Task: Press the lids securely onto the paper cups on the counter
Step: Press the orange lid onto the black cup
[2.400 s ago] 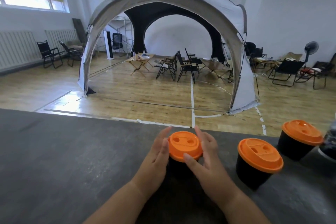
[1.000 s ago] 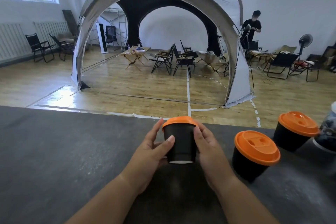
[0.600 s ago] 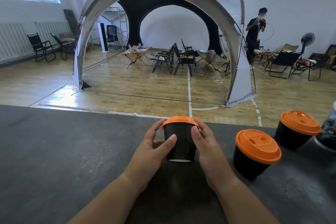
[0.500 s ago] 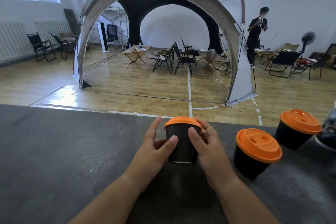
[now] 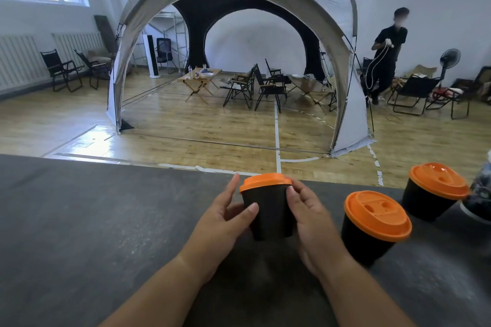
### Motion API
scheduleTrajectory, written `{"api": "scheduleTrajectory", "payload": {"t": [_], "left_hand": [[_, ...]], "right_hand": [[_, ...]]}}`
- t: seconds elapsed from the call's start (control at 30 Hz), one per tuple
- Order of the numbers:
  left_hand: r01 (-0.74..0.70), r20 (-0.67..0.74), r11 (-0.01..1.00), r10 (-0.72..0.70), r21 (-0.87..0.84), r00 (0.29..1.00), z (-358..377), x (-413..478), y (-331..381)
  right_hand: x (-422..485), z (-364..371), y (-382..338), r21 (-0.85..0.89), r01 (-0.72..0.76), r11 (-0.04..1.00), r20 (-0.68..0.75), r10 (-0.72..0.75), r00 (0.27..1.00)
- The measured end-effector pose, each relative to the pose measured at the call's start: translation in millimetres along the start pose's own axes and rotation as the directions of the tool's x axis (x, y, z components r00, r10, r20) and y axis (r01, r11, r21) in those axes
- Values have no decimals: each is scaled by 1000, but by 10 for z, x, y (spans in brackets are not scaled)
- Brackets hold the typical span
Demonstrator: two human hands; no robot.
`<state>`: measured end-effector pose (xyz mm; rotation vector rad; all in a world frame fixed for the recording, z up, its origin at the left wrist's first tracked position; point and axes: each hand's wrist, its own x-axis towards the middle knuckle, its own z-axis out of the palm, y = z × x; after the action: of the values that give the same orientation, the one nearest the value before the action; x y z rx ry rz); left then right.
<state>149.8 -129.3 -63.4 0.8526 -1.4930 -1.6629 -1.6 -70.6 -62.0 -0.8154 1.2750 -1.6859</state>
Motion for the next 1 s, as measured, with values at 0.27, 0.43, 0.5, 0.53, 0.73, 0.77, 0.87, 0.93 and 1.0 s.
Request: {"api": "scheduleTrajectory", "payload": {"t": [0.27,0.43,0.5,0.53,0.73,0.77,0.87,0.93,1.0], "left_hand": [[57,98,987,-43,-148,994,-5,-16,12],[-24,-20,998,23,-62,1000,-20,-13,19],[-52,-42,998,53,27,998,-23,-30,46],[-51,-22,998,52,45,998,-18,-33,54],[27,65,991,-18,-134,998,8,-32,42],[15,49,993,-9,-116,999,7,-42,44],[-14,20,1000,14,10,1000,-7,-61,66],[-24,26,997,22,75,999,-10,-59,69],[-1,17,1000,1,11,1000,-4,-50,57]], "right_hand": [[-44,34,7,7,2,1000,40,-3,999],[-67,39,11,-51,-14,999,57,17,998],[-85,43,-4,-121,50,991,51,-44,998],[-82,37,-5,-141,72,987,37,-67,997],[-34,19,-5,-13,33,999,20,-33,999],[-46,25,-3,-29,25,999,31,-24,999],[-84,42,12,-108,17,994,49,-12,999],[-89,38,6,-162,47,986,14,-45,999],[-65,26,5,-88,51,995,-16,-53,998]]}}
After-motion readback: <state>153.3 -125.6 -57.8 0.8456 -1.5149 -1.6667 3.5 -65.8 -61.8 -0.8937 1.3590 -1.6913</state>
